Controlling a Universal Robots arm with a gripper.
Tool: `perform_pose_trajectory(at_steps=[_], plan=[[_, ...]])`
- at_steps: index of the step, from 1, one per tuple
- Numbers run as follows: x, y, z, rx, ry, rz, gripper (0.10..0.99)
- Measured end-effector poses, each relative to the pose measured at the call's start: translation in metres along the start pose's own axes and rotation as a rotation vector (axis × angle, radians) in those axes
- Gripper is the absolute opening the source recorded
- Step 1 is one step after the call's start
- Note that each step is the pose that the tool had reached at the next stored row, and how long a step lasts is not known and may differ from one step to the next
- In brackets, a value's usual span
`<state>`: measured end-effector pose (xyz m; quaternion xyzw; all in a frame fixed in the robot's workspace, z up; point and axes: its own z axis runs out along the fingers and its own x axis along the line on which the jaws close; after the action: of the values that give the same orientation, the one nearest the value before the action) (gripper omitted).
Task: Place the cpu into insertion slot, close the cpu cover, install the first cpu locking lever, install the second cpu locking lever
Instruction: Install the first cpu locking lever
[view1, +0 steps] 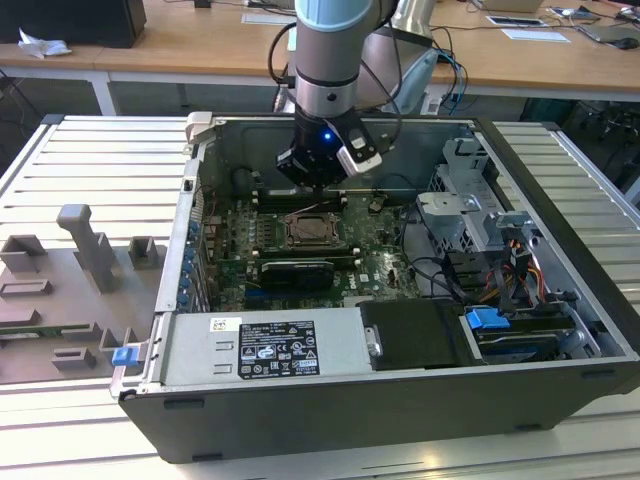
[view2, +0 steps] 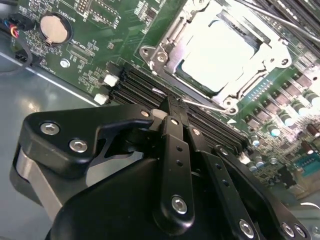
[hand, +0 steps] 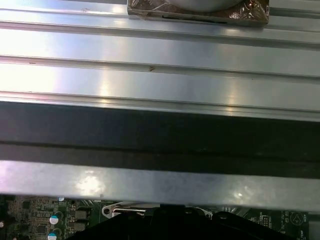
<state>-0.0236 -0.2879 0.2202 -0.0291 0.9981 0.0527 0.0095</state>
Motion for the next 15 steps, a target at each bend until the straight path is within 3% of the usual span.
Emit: perform_pose_trajectory(at_steps=[7,15], plan=[[-0.0041,-0.0015,0.0114,0.0,0.0,0.0,0.106],[-0.0045,-0.0022,0.0178,0.003,0.0002,0.0,0.106]])
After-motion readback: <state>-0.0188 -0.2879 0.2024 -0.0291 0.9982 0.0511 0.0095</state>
